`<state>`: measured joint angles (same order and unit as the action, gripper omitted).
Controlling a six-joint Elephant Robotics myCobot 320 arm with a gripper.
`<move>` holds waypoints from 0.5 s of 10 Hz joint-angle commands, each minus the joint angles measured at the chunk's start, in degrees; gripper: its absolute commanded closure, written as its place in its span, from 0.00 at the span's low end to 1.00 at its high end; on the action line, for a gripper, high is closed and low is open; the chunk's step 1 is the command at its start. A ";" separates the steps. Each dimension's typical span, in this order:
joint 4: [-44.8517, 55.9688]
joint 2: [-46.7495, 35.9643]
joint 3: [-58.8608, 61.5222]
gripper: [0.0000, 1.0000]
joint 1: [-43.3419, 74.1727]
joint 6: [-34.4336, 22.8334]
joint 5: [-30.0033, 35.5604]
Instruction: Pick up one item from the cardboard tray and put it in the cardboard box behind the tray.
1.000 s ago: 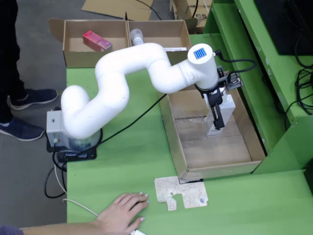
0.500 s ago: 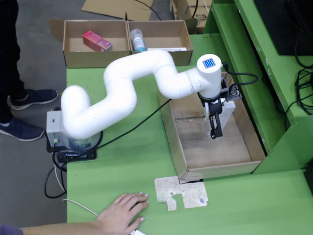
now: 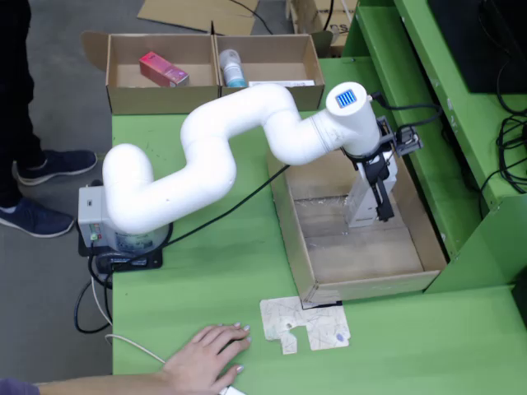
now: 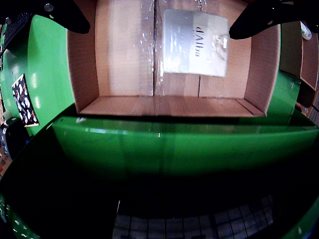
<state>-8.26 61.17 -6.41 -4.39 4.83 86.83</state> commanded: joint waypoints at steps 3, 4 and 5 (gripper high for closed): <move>-1.44 -1.14 6.41 0.00 -1.04 0.94 -0.86; -1.36 -1.12 6.41 0.00 -1.19 1.07 -0.97; -0.69 -1.14 6.41 0.00 -1.46 1.36 -0.96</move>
<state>-8.87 61.52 -1.58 -5.18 5.53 86.30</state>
